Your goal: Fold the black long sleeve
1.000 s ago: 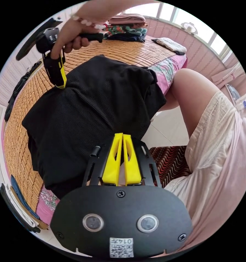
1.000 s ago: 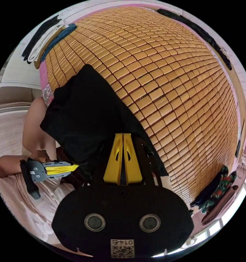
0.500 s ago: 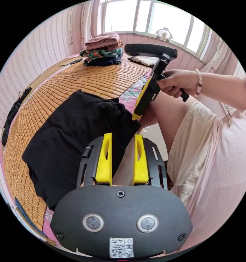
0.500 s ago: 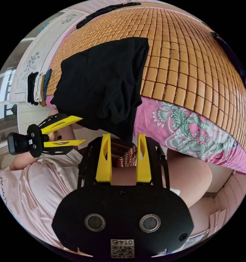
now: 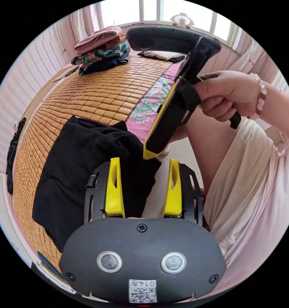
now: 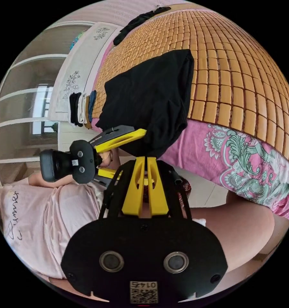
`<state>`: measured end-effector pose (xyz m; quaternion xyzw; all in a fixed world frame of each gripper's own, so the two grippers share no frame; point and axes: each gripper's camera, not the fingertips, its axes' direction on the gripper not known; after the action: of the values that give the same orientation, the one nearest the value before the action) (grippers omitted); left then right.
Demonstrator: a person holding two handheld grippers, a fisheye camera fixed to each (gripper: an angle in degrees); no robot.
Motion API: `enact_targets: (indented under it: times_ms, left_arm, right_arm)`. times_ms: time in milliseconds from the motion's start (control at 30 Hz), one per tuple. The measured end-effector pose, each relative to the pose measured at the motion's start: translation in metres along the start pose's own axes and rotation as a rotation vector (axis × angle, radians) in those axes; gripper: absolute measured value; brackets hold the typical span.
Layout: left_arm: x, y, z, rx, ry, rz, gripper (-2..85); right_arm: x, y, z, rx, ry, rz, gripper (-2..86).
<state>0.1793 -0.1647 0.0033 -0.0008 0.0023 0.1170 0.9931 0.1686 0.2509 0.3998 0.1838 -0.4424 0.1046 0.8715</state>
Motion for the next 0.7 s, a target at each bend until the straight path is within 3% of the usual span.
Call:
enact_targets:
  times_ms: [133, 200, 300, 467, 633, 700]
  left_arm:
    - [-0.008, 0.0, -0.004, -0.007, -0.136, -0.071, 4.2]
    - [-0.019, 0.005, -0.013, 0.016, -0.062, -0.127, 3.0]
    - [-0.028, 0.016, -0.031, 0.072, -0.021, -0.181, 2.2]
    - [-0.031, 0.035, -0.055, 0.104, 0.028, -0.199, 1.7]
    - [-0.026, 0.048, -0.073, 0.107, 0.049, -0.149, 1.8]
    - [-0.023, 0.052, -0.081, 0.114, 0.056, -0.122, 1.8]
  right_arm:
    - [0.029, 0.016, -0.009, 0.102, -0.055, -0.009, 2.0]
    - [0.066, 0.032, -0.02, 0.23, -0.075, 0.085, 3.9]
    - [0.121, 0.05, -0.02, 0.347, -0.187, 0.201, 14.0]
    - [0.172, 0.044, 0.011, 0.37, -0.304, 0.272, 17.8]
    - [0.19, 0.024, 0.036, 0.353, -0.357, 0.279, 15.3]
    - [0.188, 0.017, 0.042, 0.317, -0.266, 0.276, 9.1]
